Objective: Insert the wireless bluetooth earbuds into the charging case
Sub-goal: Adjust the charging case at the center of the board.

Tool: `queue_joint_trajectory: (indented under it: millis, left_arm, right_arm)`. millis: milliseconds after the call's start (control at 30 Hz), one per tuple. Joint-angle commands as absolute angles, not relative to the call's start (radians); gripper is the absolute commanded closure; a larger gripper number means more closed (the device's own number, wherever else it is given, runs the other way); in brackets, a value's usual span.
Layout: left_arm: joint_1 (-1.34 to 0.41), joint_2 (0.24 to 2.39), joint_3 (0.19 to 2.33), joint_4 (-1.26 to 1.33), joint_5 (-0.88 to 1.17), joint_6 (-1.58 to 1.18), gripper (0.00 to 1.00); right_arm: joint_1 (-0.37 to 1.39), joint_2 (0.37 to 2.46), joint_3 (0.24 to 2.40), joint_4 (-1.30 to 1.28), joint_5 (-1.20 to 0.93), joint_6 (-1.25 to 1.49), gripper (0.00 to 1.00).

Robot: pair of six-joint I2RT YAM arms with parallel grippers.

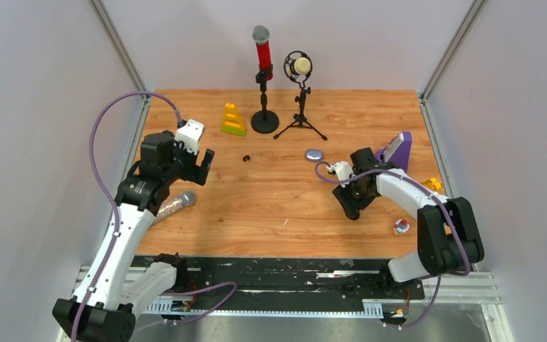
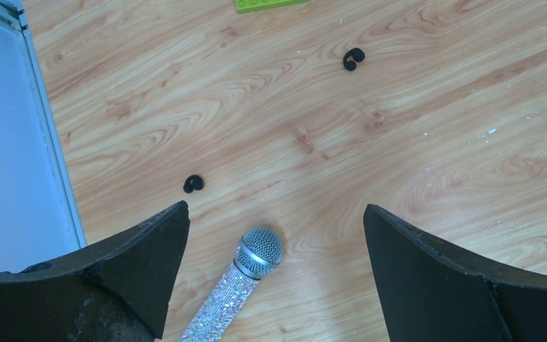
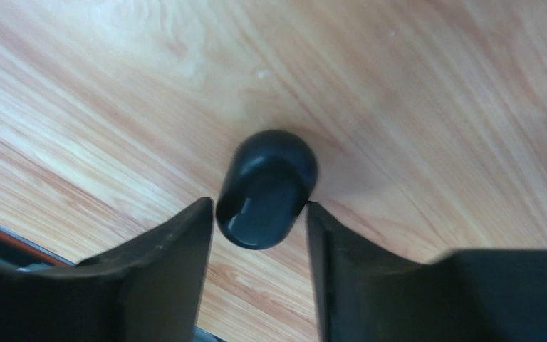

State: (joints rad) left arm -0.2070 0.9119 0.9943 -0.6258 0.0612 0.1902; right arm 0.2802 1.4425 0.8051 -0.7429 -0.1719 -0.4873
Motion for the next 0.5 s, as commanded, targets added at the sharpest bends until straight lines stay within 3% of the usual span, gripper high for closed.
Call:
queue_joint_trajectory:
  millis: [0,167,467]
  left_arm:
    - [-0.199,0.911,0.989,-0.584,0.059,0.213,0.0]
    - [-0.199,0.914,0.992,-0.587,0.078,0.213,0.0]
    - [-0.199,1.001,1.024,-0.604,0.123,0.238,0.0]
  right_arm:
    - [0.289,1.499,0.9,-0.758,-0.233,-0.442,0.57]
    - [0.37,1.518,0.92,-0.759,-0.21,-0.463,0.66]
    - [0.557,1.526,1.025,-0.715,-0.22,-0.525,0.65]
